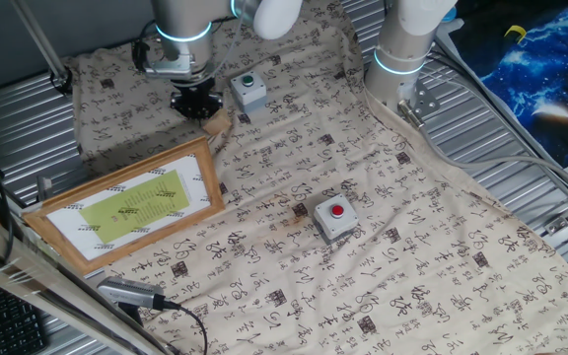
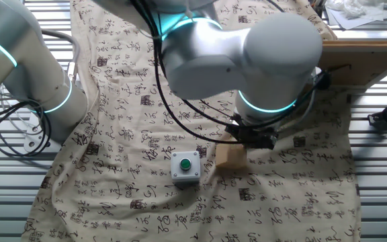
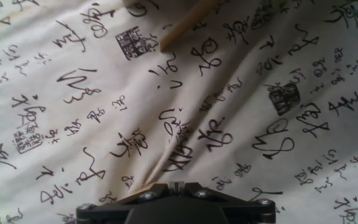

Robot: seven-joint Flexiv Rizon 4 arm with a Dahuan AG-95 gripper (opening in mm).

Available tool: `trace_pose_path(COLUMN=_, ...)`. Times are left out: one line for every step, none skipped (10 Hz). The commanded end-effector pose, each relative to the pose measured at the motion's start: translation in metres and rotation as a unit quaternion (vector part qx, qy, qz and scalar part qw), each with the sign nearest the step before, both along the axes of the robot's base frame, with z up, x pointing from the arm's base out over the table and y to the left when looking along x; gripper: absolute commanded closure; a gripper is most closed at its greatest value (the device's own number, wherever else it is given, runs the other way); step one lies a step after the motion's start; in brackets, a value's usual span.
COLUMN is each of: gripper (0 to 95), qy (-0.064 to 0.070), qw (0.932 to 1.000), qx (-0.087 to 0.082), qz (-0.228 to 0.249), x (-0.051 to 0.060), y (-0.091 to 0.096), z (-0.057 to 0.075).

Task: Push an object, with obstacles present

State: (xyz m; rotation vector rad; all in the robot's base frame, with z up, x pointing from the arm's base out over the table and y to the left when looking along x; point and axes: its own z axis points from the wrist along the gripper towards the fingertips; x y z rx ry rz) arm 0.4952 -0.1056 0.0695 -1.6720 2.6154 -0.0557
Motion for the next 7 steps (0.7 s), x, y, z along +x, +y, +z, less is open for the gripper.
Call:
trace_pose_path(gripper=95.0, qy=0.002, qw=1.0000, qx=0.001, qz=0.002, x=-0.001, y=0.002, z=0.006)
trace_pose_path(gripper=95.0, qy=0.002, qw=1.0000, qx=0.001, qz=0.006, x=-0.001, y=0.001, z=0.008)
trace_pose_path(gripper=95.0, qy=0.002, qw=0.9999, qx=-0.002, qz=0.012, x=-0.001, y=-0.002, z=0.010)
trace_pose_path(gripper=95.0, qy=0.003, qw=0.9997, qx=-0.009, qz=0.022, x=0.000, y=-0.008, z=0.012)
trace_pose_path(gripper=95.0, qy=0.004, qw=0.9996, qx=-0.012, qz=0.026, x=0.001, y=-0.013, z=0.014)
trace_pose_path(gripper=95.0, qy=0.005, qw=0.9993, qx=-0.014, qz=0.035, x=0.001, y=-0.023, z=0.018)
trace_pose_path(gripper=95.0, qy=0.006, qw=0.9990, qx=-0.016, qz=0.041, x=0.000, y=-0.031, z=0.020)
